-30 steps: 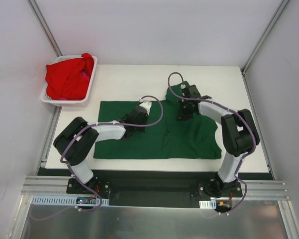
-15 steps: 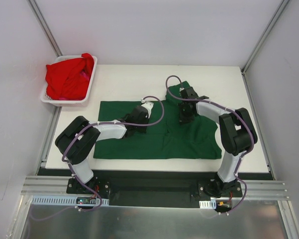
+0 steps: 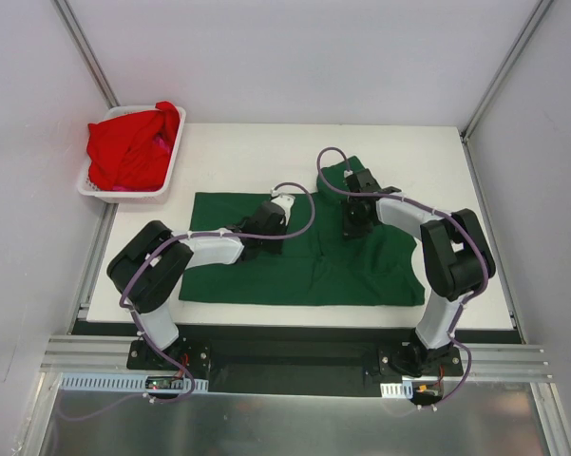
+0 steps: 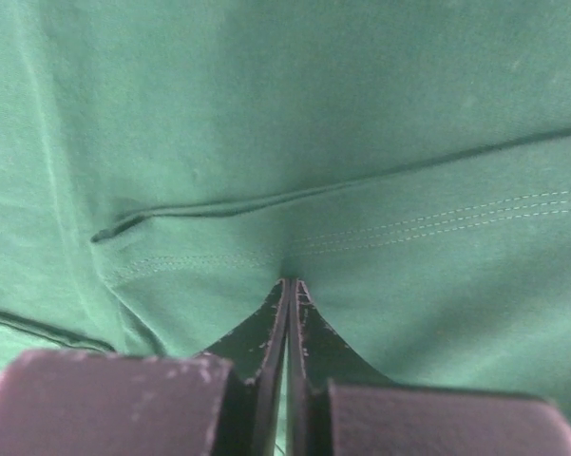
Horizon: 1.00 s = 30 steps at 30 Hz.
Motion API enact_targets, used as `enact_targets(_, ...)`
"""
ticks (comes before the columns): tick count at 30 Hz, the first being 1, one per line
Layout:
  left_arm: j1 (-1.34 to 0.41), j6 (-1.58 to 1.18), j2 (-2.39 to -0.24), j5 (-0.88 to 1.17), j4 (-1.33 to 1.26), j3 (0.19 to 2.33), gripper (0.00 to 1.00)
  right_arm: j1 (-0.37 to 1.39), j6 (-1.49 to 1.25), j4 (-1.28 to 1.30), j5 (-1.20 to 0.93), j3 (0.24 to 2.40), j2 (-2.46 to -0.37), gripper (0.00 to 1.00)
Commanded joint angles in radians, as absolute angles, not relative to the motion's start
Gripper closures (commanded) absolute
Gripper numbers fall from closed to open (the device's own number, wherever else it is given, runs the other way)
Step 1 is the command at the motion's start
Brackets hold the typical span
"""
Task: Fold and stack the t-shirts
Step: Fold the tshirt
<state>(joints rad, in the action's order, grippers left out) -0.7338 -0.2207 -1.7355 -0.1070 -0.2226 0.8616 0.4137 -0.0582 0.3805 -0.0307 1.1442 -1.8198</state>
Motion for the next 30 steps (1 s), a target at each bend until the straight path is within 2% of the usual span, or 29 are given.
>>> enact_targets(1,-0.776,-0.255,-1.753,-0.063,-0.138,0.859,1.00,0.426,-0.049,0.483,-0.028,1.091,-1.790,0.99)
enact_targets(12,-0.856,-0.325,-1.700,-0.115,-0.083,0.809,1.00,0.425,-0.078,0.554,0.060,1.069,-1.741,0.99)
enact_targets(30,-0.856,-0.347,-1.634,-0.209,-0.037,0.753,1.00,0.422,-0.094,0.595,0.110,1.088,-1.744,0.99)
